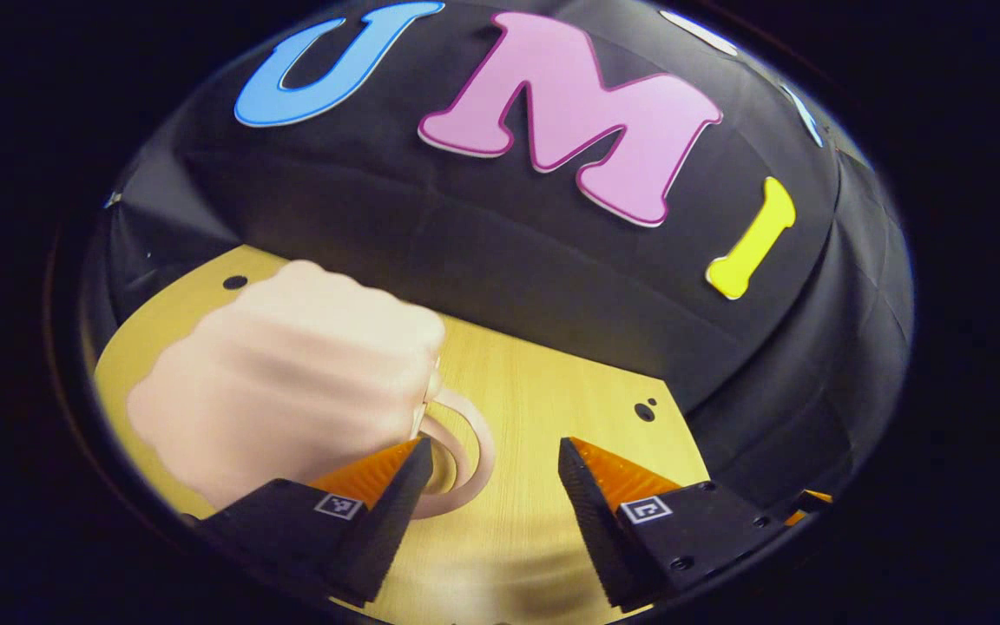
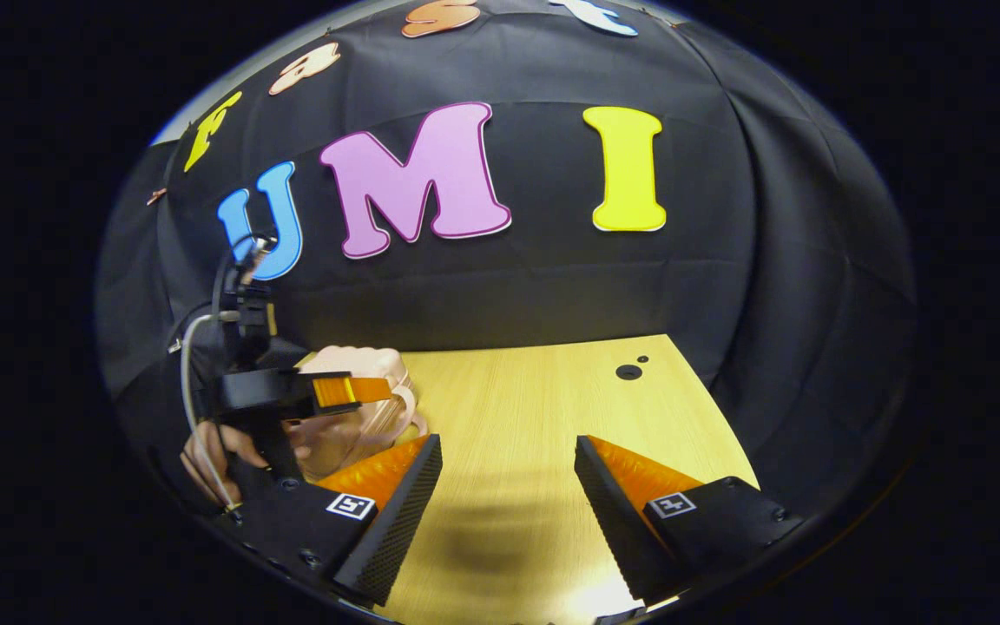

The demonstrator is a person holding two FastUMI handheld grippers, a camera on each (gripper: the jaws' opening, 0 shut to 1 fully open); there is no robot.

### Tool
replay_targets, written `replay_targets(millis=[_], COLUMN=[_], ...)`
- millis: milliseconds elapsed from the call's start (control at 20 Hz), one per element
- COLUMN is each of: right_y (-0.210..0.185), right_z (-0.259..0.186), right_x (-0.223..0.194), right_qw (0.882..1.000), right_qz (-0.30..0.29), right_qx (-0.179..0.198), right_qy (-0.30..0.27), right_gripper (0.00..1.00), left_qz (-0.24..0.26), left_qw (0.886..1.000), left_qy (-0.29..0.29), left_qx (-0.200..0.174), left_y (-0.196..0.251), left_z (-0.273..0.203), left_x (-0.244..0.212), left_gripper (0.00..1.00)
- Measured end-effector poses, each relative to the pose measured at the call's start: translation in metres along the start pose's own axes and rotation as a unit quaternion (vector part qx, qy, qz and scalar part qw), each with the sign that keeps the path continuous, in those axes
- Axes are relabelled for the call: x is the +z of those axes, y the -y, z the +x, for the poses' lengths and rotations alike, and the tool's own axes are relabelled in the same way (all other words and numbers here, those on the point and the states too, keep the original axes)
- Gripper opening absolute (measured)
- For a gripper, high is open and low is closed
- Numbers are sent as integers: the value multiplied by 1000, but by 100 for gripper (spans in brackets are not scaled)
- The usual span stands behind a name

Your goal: First open the suitcase, pack the skin care products into it, and then close the suitcase.

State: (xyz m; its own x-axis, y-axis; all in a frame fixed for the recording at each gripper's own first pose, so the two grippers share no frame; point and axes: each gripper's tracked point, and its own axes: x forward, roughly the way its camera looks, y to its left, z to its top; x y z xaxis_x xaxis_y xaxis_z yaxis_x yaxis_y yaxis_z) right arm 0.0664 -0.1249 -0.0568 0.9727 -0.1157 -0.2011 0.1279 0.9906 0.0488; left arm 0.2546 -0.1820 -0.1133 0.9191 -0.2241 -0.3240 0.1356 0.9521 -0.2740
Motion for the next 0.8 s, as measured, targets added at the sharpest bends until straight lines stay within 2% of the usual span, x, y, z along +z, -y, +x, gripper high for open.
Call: replay_targets(millis=[50,100,150,300,450,600,800], right_y=[-2,-6,-10,-31,-54,-80,-113], right_z=[-2,-8,-14,-37,-57,-76,-93], right_x=[4,9,13,28,34,32,28], right_qw=[1000,1000,1000,998,996,994,992], right_qz=[2,5,6,12,4,-7,-28], right_qx=[-5,-11,-19,-36,-48,-54,-47], right_qy=[7,15,22,49,75,93,113], right_gripper=[98,98,98,97,97,98,98], left_qz=[23,47,71,125,132,123,139], left_qw=[1000,998,996,985,977,972,968], left_qy=[17,33,52,117,165,192,195], left_qx=[-2,-3,-5,8,25,50,73], left_y=[2,4,6,-1,-17,-58,-105], left_z=[-21,-42,-65,-134,-194,-239,-268], left_x=[13,25,40,85,106,96,76], left_gripper=[95,90,96,96,96,96,96])
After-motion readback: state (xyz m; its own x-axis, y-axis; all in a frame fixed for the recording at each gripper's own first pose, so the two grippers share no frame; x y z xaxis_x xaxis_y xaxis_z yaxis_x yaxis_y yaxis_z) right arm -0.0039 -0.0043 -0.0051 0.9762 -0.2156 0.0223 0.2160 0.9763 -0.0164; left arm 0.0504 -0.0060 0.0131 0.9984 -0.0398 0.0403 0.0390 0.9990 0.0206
